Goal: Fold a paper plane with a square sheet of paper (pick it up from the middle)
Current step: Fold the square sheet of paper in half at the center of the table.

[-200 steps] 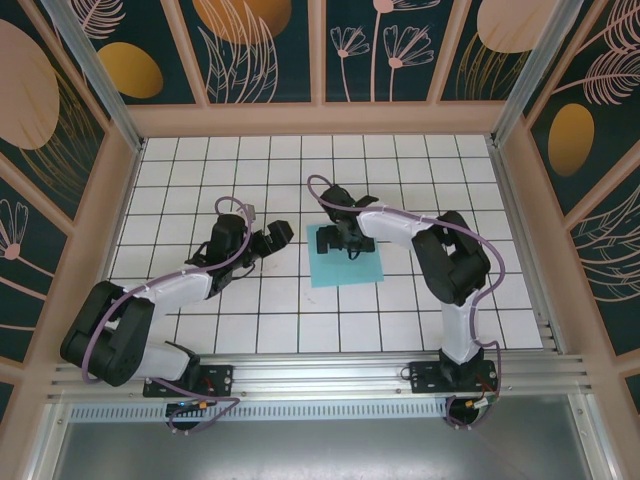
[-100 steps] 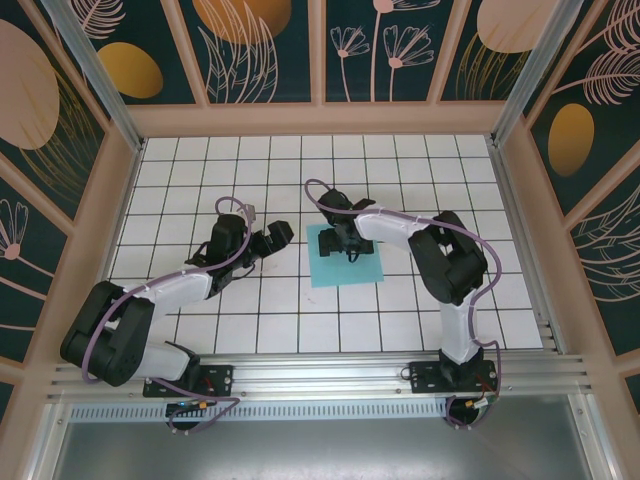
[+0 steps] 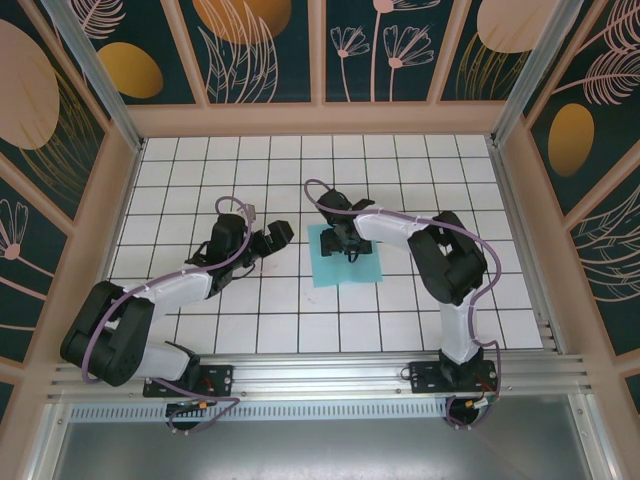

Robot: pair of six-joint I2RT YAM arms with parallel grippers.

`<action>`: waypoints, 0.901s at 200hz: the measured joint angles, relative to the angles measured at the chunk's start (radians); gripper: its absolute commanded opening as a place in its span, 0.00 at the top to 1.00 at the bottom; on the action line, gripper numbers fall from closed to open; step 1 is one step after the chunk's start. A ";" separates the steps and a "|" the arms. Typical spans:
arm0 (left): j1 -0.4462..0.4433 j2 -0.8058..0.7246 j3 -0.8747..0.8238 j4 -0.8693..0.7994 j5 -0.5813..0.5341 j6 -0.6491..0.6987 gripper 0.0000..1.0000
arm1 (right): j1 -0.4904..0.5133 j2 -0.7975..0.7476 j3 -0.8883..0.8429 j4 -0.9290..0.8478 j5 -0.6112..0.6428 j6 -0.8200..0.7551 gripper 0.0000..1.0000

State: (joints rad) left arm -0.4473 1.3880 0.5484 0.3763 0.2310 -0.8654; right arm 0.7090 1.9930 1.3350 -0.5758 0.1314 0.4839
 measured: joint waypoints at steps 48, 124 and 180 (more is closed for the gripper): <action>0.000 0.000 0.002 -0.007 0.000 0.000 0.01 | 0.000 0.000 0.004 0.001 -0.001 0.011 0.44; 0.000 0.000 0.002 -0.019 0.000 0.000 0.02 | 0.000 -0.064 0.001 0.008 -0.041 0.021 0.63; 0.000 -0.027 0.002 -0.034 -0.001 0.000 0.02 | -0.009 -0.261 -0.099 0.196 -0.235 0.060 0.61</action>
State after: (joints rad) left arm -0.4473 1.3605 0.5503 0.3424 0.2298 -0.8658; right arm 0.6998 1.7321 1.2362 -0.3798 -0.1032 0.5438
